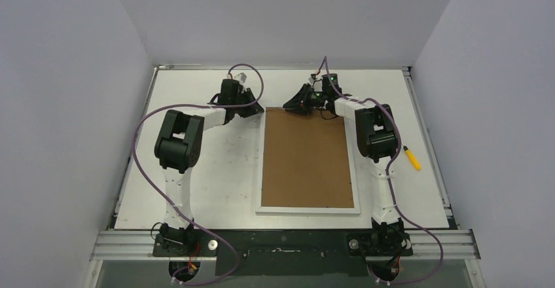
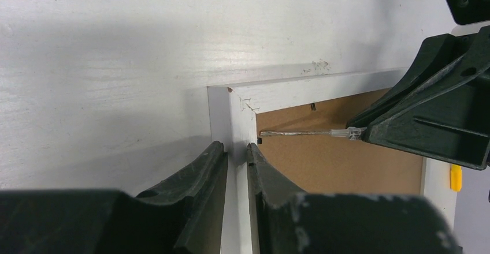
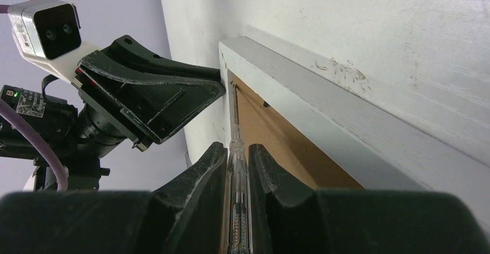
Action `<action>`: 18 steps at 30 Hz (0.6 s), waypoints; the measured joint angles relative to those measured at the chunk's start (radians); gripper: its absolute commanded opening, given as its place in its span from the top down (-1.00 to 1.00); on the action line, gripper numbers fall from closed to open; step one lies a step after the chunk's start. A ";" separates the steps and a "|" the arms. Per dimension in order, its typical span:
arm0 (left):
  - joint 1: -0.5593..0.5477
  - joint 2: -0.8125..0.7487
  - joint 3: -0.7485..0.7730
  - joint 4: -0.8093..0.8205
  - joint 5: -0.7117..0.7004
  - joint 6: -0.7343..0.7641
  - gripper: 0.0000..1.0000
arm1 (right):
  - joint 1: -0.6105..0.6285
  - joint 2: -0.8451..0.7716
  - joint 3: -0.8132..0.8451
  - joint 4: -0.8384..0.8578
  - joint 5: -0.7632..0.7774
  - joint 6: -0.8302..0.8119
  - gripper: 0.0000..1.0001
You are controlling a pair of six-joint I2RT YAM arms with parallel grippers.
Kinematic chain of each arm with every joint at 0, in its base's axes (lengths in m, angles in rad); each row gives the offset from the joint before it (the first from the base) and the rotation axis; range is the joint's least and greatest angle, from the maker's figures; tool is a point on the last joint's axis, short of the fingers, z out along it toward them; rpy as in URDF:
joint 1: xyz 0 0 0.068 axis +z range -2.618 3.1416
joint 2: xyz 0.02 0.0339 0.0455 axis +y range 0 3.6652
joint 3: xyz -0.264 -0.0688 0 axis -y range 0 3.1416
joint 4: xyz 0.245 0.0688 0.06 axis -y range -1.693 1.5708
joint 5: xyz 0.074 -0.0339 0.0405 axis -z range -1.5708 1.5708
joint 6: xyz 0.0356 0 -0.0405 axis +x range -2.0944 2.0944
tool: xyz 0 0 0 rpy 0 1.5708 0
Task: Take the photo out of the frame
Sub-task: Release the photo frame item from the photo frame.
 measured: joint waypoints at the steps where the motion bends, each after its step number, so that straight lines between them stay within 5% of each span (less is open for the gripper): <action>1: 0.000 0.000 0.000 0.000 0.001 0.000 0.66 | 0.000 0.000 0.000 -0.004 0.000 -0.004 0.89; 18: 0.006 0.001 0.005 0.000 0.011 0.000 0.81 | 0.000 0.000 0.017 -0.048 0.000 -0.045 0.89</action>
